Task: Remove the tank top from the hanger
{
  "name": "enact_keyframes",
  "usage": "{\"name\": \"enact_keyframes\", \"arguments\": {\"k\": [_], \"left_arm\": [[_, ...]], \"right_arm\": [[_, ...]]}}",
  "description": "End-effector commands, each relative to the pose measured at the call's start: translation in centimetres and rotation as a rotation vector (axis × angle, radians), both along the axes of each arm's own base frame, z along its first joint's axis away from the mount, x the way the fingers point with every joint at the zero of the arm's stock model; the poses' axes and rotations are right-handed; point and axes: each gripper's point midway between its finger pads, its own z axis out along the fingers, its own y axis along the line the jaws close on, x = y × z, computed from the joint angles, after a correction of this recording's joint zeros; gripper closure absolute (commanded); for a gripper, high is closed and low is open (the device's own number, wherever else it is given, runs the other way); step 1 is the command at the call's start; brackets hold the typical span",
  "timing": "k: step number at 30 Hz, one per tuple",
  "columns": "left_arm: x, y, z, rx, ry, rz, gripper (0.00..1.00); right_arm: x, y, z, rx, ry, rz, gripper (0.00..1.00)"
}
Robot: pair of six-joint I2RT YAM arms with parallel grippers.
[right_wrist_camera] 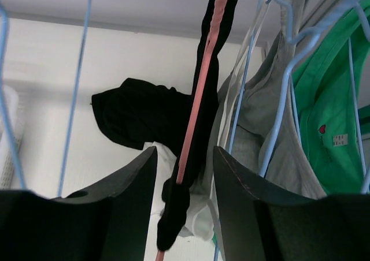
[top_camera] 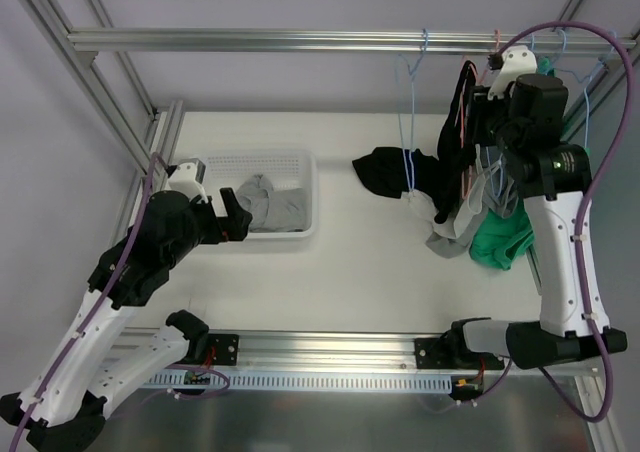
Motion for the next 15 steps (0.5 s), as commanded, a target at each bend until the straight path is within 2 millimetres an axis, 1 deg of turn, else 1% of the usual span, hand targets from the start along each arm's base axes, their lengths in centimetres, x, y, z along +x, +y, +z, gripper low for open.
{"name": "enact_keyframes", "arguments": {"k": [1,3,7,9,10,11,12,13,14,15], "left_arm": [[-0.3,0.3,-0.2,0.02,-0.018,-0.013,0.01],[-0.2,0.4,-0.3,0.027,-0.017,-0.011,0.01],[-0.1,0.5,-1.0,0.047,0.001,-0.011,0.01],[-0.1,0.5,-1.3,0.055,0.005,-0.012,0.01],[-0.2,0.7,-1.4,0.057,0.004,-0.008,0.01],[-0.1,0.7,-1.4,0.059,0.003,-0.004,0.01],[-0.1,0.7,-1.5,0.06,0.004,-0.004,0.01],[-0.1,0.8,-1.6,0.063,0.006,-0.003,0.01],[0.0,0.8,-1.7,0.068,0.007,0.0,0.01],[0.0,0.8,-1.7,0.069,0.008,0.001,0.01]], "right_arm": [[2.6,-1.1,2.5,-0.029,-0.107,-0.058,0.53],[3.5,-0.7,1.9,-0.018,-0.094,-0.049,0.54],[4.9,-0.8,0.9,-0.003,-0.092,-0.076,0.62],[5.0,-1.0,0.7,-0.002,-0.095,-0.094,0.72],[5.1,-1.0,0.9,0.003,-0.108,-0.1,0.78],[5.1,-1.0,0.6,0.014,-0.106,-0.104,0.84],[5.0,-1.0,1.4,0.027,-0.139,-0.109,0.9],[4.9,-1.0,1.5,0.038,-0.148,-0.113,0.99],[4.9,-1.0,1.4,0.057,-0.151,-0.119,1.0],[4.9,-0.9,2.1,0.073,-0.186,-0.123,1.0]]}}
